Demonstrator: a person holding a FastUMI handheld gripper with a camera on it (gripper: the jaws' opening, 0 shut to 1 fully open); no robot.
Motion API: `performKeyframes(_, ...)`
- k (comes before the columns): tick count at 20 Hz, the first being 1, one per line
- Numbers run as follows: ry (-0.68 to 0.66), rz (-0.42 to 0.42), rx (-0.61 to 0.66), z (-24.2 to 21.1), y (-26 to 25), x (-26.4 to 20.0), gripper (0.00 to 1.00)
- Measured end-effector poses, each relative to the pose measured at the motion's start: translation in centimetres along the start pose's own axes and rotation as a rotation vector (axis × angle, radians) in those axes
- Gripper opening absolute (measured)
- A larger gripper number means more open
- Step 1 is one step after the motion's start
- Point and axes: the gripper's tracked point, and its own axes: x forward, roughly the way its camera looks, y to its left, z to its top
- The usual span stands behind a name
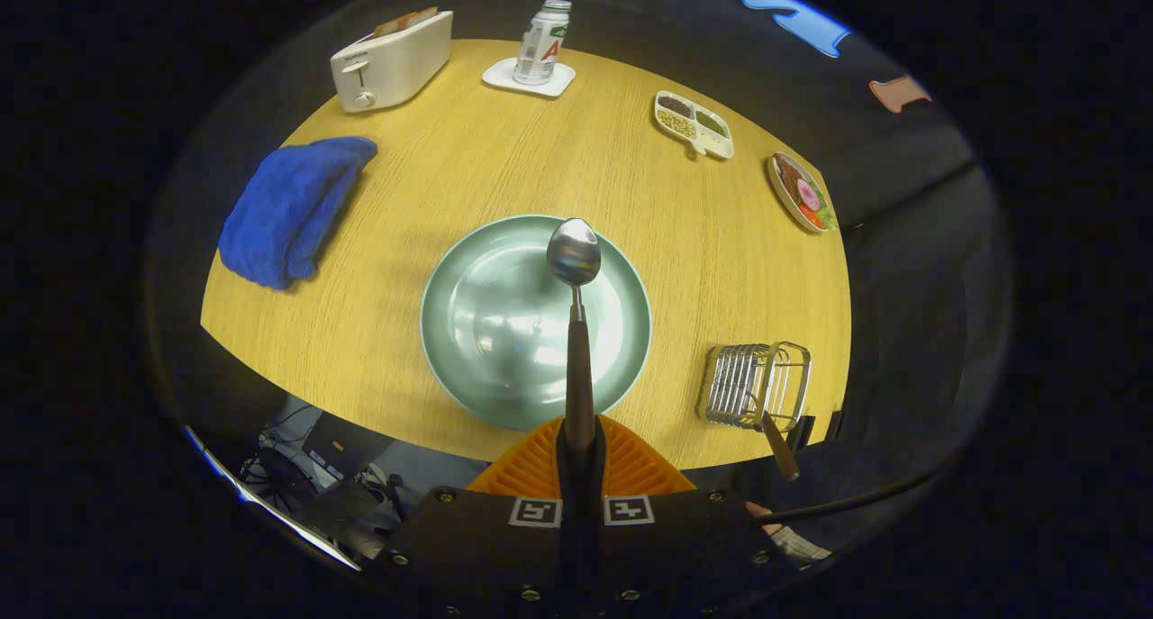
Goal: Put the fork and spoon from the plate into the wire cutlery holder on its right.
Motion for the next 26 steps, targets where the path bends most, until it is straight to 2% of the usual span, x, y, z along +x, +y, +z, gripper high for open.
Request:
performKeyframes(7, -0.02, -0.078, 0.166, 0.4, -5.6, -3.0, 0.03)
performKeyframes(12, 0.011, -0.114, 0.288, -1.3, -9.0, -3.5, 0.03)
performKeyframes(18, 0.072, -0.127, 0.407, -3.8, -11.5, -2.9, 0.03)
performKeyframes(26, 0.167, -0.113, 0.502, -6.6, -12.9, -1.7, 0.03)
